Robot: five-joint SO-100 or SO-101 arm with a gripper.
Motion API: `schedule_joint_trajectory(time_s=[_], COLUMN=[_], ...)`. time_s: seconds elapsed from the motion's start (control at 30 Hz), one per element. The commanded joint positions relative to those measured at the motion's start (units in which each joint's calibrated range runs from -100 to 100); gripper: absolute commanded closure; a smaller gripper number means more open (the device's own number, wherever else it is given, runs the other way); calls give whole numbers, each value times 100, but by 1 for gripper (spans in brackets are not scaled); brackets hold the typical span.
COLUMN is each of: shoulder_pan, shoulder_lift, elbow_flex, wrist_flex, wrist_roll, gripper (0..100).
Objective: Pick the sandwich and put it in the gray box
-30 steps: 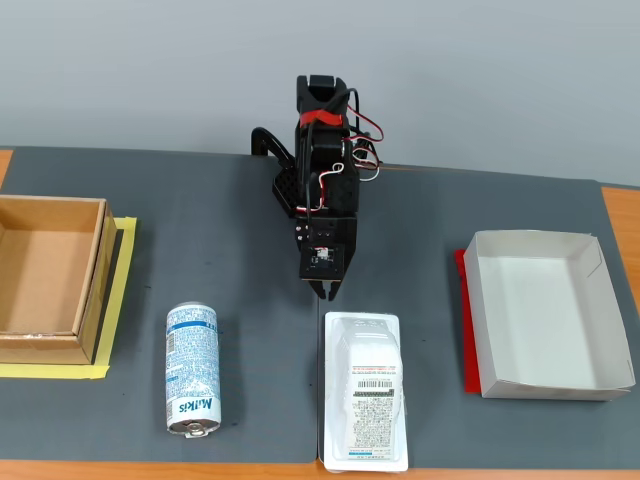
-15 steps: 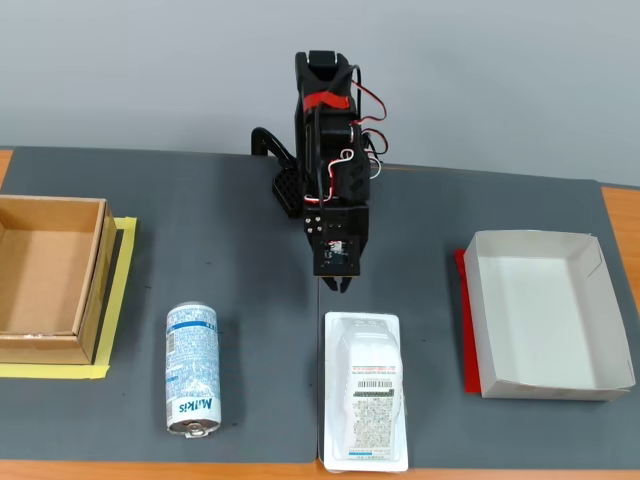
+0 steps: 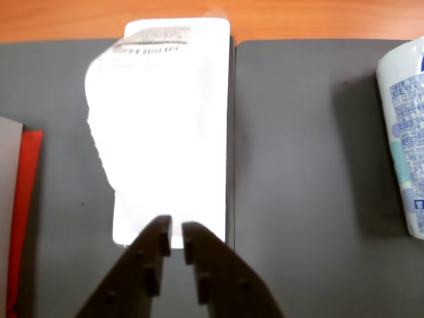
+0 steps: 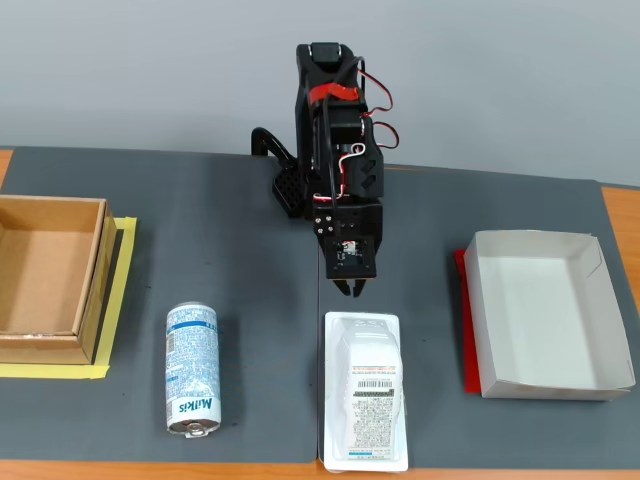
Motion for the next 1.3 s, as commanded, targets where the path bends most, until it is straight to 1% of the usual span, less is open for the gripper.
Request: schedule_joint_trajectory(time_s=[0.0, 0.17, 0.43, 0.83, 1.27], shoulder_pan=[-1, -1, -98, -531, -538], shoulder_lift=[600, 1439, 2245, 2754, 3033], elbow_flex=[-895, -1809, -2614, -2768, -2777], wrist_flex=[-73, -4, 13, 13, -65], wrist_roll=[-240, -427, -386, -370, -365], gripper=[98, 98, 98, 98, 98])
